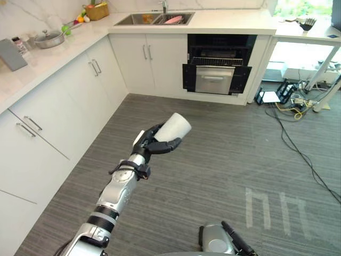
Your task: Walk over to the sink, pick up the cup, carry it to the dishwasher, place the cup inside the dishwasher, then close the dishwasher door
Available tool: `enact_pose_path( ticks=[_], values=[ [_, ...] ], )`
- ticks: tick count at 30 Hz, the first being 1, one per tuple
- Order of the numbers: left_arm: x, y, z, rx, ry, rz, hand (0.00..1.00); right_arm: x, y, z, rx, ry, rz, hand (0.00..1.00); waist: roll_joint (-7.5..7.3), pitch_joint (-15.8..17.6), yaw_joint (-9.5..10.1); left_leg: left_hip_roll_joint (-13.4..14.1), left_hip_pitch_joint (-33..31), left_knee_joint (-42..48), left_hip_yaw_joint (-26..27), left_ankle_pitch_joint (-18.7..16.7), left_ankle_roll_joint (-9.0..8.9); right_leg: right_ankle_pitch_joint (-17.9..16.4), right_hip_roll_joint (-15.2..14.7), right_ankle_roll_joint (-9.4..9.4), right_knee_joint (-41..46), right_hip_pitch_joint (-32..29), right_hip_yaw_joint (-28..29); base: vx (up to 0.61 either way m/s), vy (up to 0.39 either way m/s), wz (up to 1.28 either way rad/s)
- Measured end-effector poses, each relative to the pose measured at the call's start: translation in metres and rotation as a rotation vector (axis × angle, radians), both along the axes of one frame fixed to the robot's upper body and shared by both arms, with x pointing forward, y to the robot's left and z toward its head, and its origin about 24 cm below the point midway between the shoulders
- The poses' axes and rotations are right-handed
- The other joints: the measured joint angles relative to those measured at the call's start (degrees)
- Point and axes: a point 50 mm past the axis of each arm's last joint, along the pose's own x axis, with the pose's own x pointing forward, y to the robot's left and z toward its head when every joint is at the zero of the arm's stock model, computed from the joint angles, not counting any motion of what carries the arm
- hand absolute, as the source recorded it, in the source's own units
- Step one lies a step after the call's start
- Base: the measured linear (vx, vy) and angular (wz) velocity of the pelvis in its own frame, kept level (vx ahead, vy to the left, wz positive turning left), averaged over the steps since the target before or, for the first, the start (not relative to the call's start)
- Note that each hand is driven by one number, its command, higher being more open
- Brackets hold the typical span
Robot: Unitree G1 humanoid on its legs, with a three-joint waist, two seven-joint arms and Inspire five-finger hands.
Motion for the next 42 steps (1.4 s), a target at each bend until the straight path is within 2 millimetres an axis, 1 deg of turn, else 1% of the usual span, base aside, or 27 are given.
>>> enact_pose_path(
  ticks=[2,4,7,9,12,13,14,15,16,19,21,22,23,24,25,27,29,31,33,34,35,36,37,38,39,41,42],
  values=[
    [0.000,0.001,0.000,-0.007,0.003,0.002,0.00,-0.009,0.007,-0.002,0.016,0.024,-0.028,1.00,-1.18,0.71,0.68,1.15,0.99,3.49,-0.75,-2.48,-1.95,6.67,0.15,0.46,-5.55,3.16,-0.15,0.27,-0.168,0.26],
    [-0.001,0.001,-0.001,-0.013,0.008,-0.007,0.00,-0.015,0.007,-0.002,0.006,0.037,-0.043,1.00,-1.03,0.74,1.75,2.47,2.68,5.60,-0.79,-5.29,-3.58,8.83,0.22,-0.47,-0.30,3.03,-0.39,0.33,-0.237,0.11],
    [-0.002,-0.003,0.006,-0.020,-0.021,-0.054,0.00,-0.012,0.001,0.002,-0.032,0.007,-0.040,1.00,0.35,0.01,1.85,5.18,5.07,5.40,-1.42,-7.95,-5.30,-1.20,1.19,-1.84,12.06,-0.05,-1.13,0.34,-0.176,0.08],
    [-0.003,-0.009,0.006,-0.022,-0.023,-0.081,0.00,-0.016,-0.001,0.002,-0.042,0.016,-0.046,1.00,0.99,-0.78,1.98,5.95,6.51,4.76,-1.54,-7.80,-5.88,-5.27,1.60,-2.08,15.75,-0.61,-1.69,0.37,-0.113,0.08],
    [-0.008,-0.012,-0.001,-0.020,0.015,-0.098,0.00,-0.027,-0.004,0.001,-0.057,0.053,-0.057,1.00,1.35,-2.12,2.06,9.62,-0.35,25.30,-1.68,-6.04,-6.68,-8.75,1.89,-2.63,16.88,2.24,-2.18,0.43,-0.139,-0.01],
    [-0.010,-0.011,-0.002,-0.023,0.018,-0.097,0.00,-0.031,-0.006,0.002,-0.067,0.066,-0.050,1.00,2.06,-2.56,2.03,11.79,-3.64,33.79,-2.26,-3.16,-7.98,-10.04,2.63,-2.82,16.13,4.14,-2.58,0.43,-0.105,-0.01],
    [-0.014,-0.010,-0.002,-0.036,0.017,-0.088,0.00,-0.037,-0.008,0.002,-0.076,0.083,-0.037,1.00,2.71,-2.96,2.04,15.10,-7.64,43.85,-3.48,4.19,-7.96,-11.47,4.07,-3.72,14.07,7.34,-2.57,0.45,-0.058,-0.08],
    [-0.018,-0.007,-0.001,-0.048,0.009,-0.077,0.00,-0.038,-0.009,0.002,-0.083,0.093,-0.021,1.00,2.40,-2.63,2.36,17.46,-10.57,51.25,-3.97,5.72,-7.47,-11.99,4.91,-4.25,12.23,10.39,-2.35,0.47,-0.022,-0.15],
    [-0.019,-0.006,0.000,-0.057,0.002,-0.073,0.00,-0.038,-0.011,0.002,-0.092,0.098,-0.008,1.00,2.09,-2.38,3.10,18.88,-14.31,56.51,-4.29,2.05,-5.36,-12.68,5.48,-4.46,10.23,14.14,-2.03,0.46,0.006,-0.30],
    [-0.026,0.001,0.004,-0.068,-0.021,-0.019,0.00,-0.012,-0.021,0.007,-0.139,0.027,0.054,1.00,0.53,-1.40,6.34,17.41,-19.83,49.04,-0.10,-3.55,-3.00,-12.37,4.03,-3.47,5.65,19.95,2.85,0.44,0.050,-0.91],
    [-0.031,0.007,0.015,-0.040,-0.086,0.038,0.00,0.028,-0.025,0.018,-0.193,-0.107,0.132,1.00,-0.43,-1.10,7.13,13.48,-23.70,25.75,1.16,-1.09,-4.05,-11.99,1.59,-2.35,2.74,21.94,5.34,0.41,0.186,-0.90],
    [-0.031,0.007,0.017,-0.033,-0.103,0.047,0.00,0.039,-0.025,0.022,-0.205,-0.142,0.154,1.00,-0.42,-1.10,7.22,12.30,-24.00,17.80,0.45,1.85,-4.30,-12.01,1.10,-1.35,2.28,22.26,5.71,0.44,0.288,-0.64],
    [-0.032,0.008,0.020,-0.022,-0.125,0.063,0.00,0.055,-0.024,0.029,-0.225,-0.199,0.196,1.00,0.35,-1.43,7.29,10.55,-23.73,3.15,-2.36,10.40,-4.71,-12.62,1.21,0.43,1.63,23.21,6.69,0.47,0.365,-0.71],
    [-0.035,0.011,0.019,-0.001,-0.139,0.088,0.00,0.065,-0.021,0.034,-0.230,-0.242,0.222,1.00,1.00,-1.91,7.81,10.39,-22.50,-0.21,-4.90,21.78,-3.92,-14.20,1.71,3.01,1.43,24.70,7.91,0.48,0.388,-0.70],
    [-0.037,0.015,0.017,0.009,-0.139,0.107,0.00,0.069,-0.014,0.033,-0.214,-0.254,0.229,1.00,0.04,-1.91,7.86,10.50,-22.14,0.89,-4.85,23.72,-3.42,-14.61,1.18,3.54,1.08,25.58,8.17,0.44,0.358,-0.41],
    [-0.041,0.031,0.011,0.061,-0.130,0.180,0.00,0.081,0.013,0.034,-0.163,-0.315,0.232,1.00,-3.96,-1.73,7.01,8.65,-23.63,8.08,-4.62,17.94,-2.65,-13.25,-0.20,2.06,0.25,27.28,7.09,0.42,0.234,0.06],
    [-0.047,0.041,0.003,0.076,-0.099,0.217,0.00,0.083,0.016,0.035,-0.168,-0.317,0.240,1.00,-3.45,-1.56,7.22,8.74,-24.00,16.10,-5.67,11.58,-2.77,-11.75,-0.78,2.09,2.87,29.13,6.83,0.28,0.143,0.12],
    [-0.048,0.043,0.004,0.067,-0.102,0.221,0.00,0.077,0.011,0.035,-0.191,-0.298,0.236,1.00,-4.25,-1.57,7.55,6.35,-22.11,19.27,-6.58,7.02,-1.84,-11.72,-3.37,2.16,13.00,28.27,7.74,0.33,0.214,0.34],
    [-0.048,0.047,0.007,0.072,-0.120,0.232,0.00,0.079,0.006,0.037,-0.221,-0.302,0.250,1.00,-6.14,-2.56,8.54,2.22,-19.36,18.65,-4.97,4.25,-0.86,-9.08,-8.05,6.73,26.42,23.04,10.03,0.31,0.184,0.16],
    [-0.048,0.051,0.010,0.074,-0.136,0.246,0.00,0.084,0.003,0.042,-0.235,-0.330,0.242,1.00,-6.72,-2.30,8.33,-0.35,-17.28,18.60,-5.11,2.94,0.24,-3.55,-10.46,11.68,33.45,20.98,11.60,0.25,0.135,0.31],
    [-0.048,0.052,0.010,0.082,-0.138,0.248,0.00,0.086,0.003,0.044,-0.239,-0.337,0.240,1.00,-6.89,-2.22,8.25,-1.75,-15.29,17.79,-5.68,2.14,1.19,2.77,-10.94,11.46,36.84,19.95,12.96,0.32,0.164,0.53],
    [-0.048,0.048,0.011,0.085,-0.143,0.238,0.00,0.086,0.003,0.044,-0.243,-0.337,0.235,1.00,-5.62,-2.97,7.75,-2.69,-12.47,15.24,-7.20,1.82,1.88,10.91,-10.76,11.77,40.25,18.26,13.37,0.26,0.119,0.47],
    [-0.047,0.046,0.012,0.080,-0.153,0.232,0.00,0.088,0.004,0.046,-0.243,-0.347,0.236,1.00,-5.43,-2.95,7.66,-2.87,-11.44,14.10,-7.83,1.69,2.13,7.62,-10.43,11.30,43.25,16.42,13.21,0.32,0.133,0.52],
    [-0.046,0.043,0.014,0.078,-0.167,0.227,0.00,0.095,0.013,0.050,-0.233,-0.385,0.247,1.00,-5.29,-2.69,7.56,-3.03,-9.20,11.74,-9.09,1.66,2.23,-2.23,-9.35,7.47,48.36,11.75,12.57,0.30,0.089,0.44],
    [-0.046,0.040,0.014,0.079,-0.166,0.221,0.00,0.098,0.019,0.055,-0.225,-0.416,0.248,1.00,-5.18,-2.74,7.42,-2.88,-7.70,10.05,-10.18,1.56,2.30,-7.01,-8.08,4.64,48.78,8.07,11.30,0.35,0.071,0.50],
    [-0.047,0.030,0.011,0.086,-0.157,0.177,0.00,0.108,0.029,0.071,-0.222,-0.513,0.256,1.00,-4.74,-2.50,6.56,-1.93,-4.12,6.49,-12.45,1.22,1.77,-12.03,-5.82,2.59,37.40,1.40,8.10,0.40,-0.027,0.60],
    [-0.049,0.020,0.009,0.092,-0.150,0.132,0.00,0.110,0.030,0.082,-0.230,-0.570,0.248,1.00,-4.01,-2.04,6.62,-0.43,-2.02,6.39,-13.10,-0.20,1.06,-11.63,-3.99,1.92,25.89,-0.10,6.38,0.38,-0.081,0.46]
  ],
)
